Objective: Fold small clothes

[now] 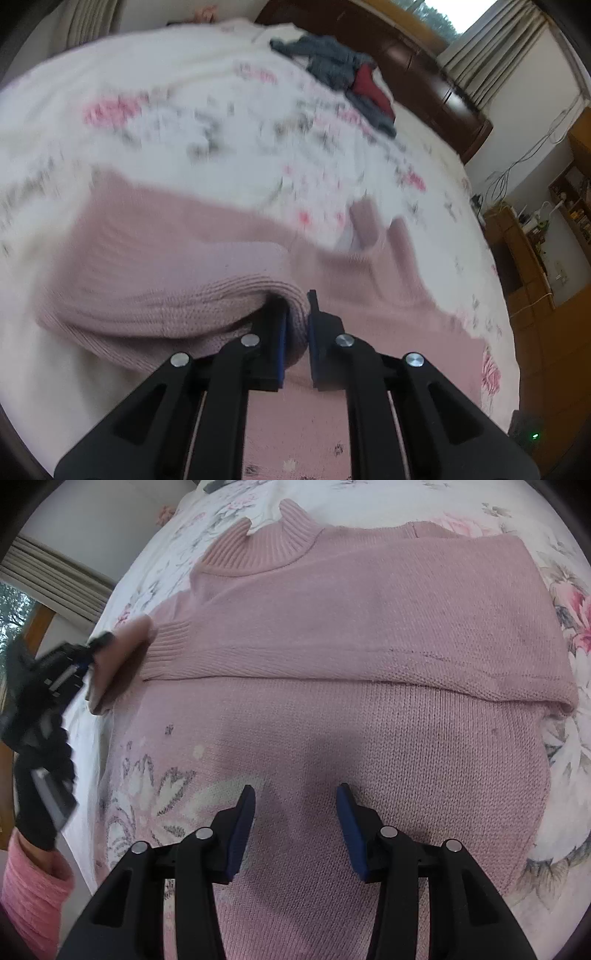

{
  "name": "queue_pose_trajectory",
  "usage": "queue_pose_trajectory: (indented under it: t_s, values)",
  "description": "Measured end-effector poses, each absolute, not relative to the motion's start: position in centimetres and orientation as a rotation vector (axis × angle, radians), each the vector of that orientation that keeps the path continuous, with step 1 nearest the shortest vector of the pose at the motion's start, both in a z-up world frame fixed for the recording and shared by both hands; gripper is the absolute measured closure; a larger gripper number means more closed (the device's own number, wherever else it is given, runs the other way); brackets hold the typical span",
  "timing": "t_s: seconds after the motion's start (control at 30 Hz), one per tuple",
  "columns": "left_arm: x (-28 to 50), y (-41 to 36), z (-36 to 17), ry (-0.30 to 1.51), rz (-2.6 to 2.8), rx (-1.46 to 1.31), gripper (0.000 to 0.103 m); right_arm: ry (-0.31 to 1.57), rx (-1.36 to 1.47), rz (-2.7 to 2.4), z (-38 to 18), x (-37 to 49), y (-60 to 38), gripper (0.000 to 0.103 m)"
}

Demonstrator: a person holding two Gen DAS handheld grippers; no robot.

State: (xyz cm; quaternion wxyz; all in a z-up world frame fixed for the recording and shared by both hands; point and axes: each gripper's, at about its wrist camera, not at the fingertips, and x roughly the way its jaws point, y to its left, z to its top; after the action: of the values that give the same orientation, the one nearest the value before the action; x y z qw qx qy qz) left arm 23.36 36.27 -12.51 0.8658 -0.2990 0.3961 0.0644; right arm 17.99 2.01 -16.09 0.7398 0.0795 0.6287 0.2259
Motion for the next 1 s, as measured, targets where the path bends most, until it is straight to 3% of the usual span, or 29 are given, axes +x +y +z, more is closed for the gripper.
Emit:
queue_pose_trajectory:
  t_s: [0.2, 0.33, 0.5, 0.67, 0.73, 0.9, 1.0]
  values:
    - [22.9, 36.1, -17.8, 0.93, 0.15, -0.689, 0.091, 1.384, 0.187, 0.496, -16.2, 17.9, 1.9, 0.057]
    - [22.1, 36.3, -18.4, 0.939, 0.121, -0.701, 0.09, 1.389, 0.184, 0.492, -16.4, 18.0, 2.0, 0.057]
    - [19.2, 36.9, -16.8, 0.967, 0.016, -0.776, 0.089, 1.395, 0.181, 0.492, -16.5, 18.1, 2.2, 0.057]
    - [17.8, 38.6, -12.3, 0.851, 0.065, -0.73, 0.088, 1.402, 0.178, 0.477, -16.6, 18.5, 2.7, 0.054]
    - [18.9, 39.2, -11.5, 0.854, 0.122, -0.68, 0.081, 1.402, 0.192, 0.468, -16.1, 18.8, 3.3, 0.053]
    - [21.3, 43.0, -14.1, 0.928, 0.233, -0.643, 0.081, 1.379, 0.153, 0.536, -13.9, 20.2, 6.9, 0.053]
    - [21.5, 45.1, -17.1, 0.993, 0.23, -0.691, 0.089, 1.371, 0.131, 0.576, -12.9, 21.3, 9.4, 0.053]
